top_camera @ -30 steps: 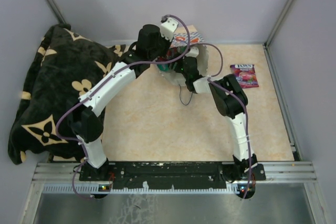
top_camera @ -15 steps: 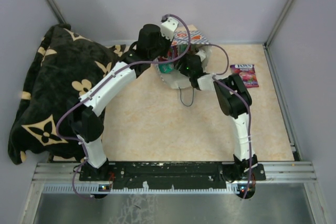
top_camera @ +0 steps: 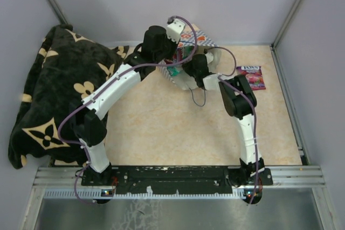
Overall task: Take the snacks out of the paper bag
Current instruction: Take out the snack from the paper bag, then place the snack at the center of the board.
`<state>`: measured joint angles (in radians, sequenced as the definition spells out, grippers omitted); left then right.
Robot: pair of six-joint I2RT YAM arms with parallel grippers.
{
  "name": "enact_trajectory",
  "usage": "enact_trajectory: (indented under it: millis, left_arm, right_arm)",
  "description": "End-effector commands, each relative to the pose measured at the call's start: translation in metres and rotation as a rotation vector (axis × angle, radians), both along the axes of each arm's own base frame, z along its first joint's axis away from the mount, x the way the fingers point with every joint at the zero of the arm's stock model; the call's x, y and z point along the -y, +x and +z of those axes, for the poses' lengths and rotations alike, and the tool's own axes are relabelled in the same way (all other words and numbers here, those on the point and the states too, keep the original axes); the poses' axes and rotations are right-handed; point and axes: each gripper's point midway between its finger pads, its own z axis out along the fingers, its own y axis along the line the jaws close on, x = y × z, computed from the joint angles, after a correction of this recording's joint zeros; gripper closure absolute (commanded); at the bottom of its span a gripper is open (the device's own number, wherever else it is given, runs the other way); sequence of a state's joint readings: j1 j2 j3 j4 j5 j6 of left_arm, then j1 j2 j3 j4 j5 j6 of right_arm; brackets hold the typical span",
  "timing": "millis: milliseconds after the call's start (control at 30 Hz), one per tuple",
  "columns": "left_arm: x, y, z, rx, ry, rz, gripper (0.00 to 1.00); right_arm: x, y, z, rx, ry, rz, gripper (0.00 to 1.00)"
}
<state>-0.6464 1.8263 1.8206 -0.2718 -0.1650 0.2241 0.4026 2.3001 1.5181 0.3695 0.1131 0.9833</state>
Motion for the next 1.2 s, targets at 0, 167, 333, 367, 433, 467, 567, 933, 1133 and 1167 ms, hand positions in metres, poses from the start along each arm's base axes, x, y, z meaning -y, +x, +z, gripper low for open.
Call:
enact_trajectory:
  millis: [0, 167, 333, 367, 433, 467, 567, 933, 1133, 1167]
  left_arm:
    - [-0.010, -0.006, 0.018, 0.025, -0.020, 0.022, 1.00]
    - [-0.014, 0.001, 0.016, 0.041, -0.041, 0.075, 1.00]
    - [-0.027, 0.008, 0.024, 0.114, -0.076, 0.152, 1.00]
    - [-0.029, 0.010, 0.024, 0.122, -0.076, 0.162, 1.00]
    - [-0.031, 0.012, 0.024, 0.129, -0.072, 0.174, 1.00]
    - [-0.032, 0.014, 0.023, 0.130, -0.068, 0.178, 1.00]
    - [-0.036, 0.017, 0.022, 0.137, -0.065, 0.190, 1.00]
    - [-0.055, 0.030, 0.022, 0.152, -0.087, 0.229, 1.00]
    - [-0.067, 0.031, 0.017, 0.146, -0.068, 0.247, 1.00]
    - [-0.069, 0.030, 0.017, 0.147, -0.067, 0.249, 1.00]
  right_arm:
    - [-0.006, -0.007, 0.025, 0.031, 0.058, 0.060, 1.00]
    - [-0.021, -0.052, 0.063, 0.056, 0.144, 0.220, 1.00]
    - [-0.041, -0.126, 0.115, 0.055, 0.148, 0.479, 1.00]
    - [-0.040, -0.141, 0.120, 0.041, 0.132, 0.517, 1.00]
    - [-0.033, -0.170, 0.127, 0.015, 0.100, 0.569, 1.00]
    - [-0.027, -0.184, 0.129, 0.002, 0.072, 0.588, 1.00]
    - [-0.006, -0.221, 0.142, 0.000, -0.048, 0.645, 1.00]
    - [0.105, -0.303, 0.121, -0.216, -0.510, 0.593, 1.00]
    - [0.185, -0.311, 0.119, -0.396, -0.769, 0.329, 1.00]
    - [0.197, -0.313, 0.121, -0.429, -0.815, 0.292, 1.00]
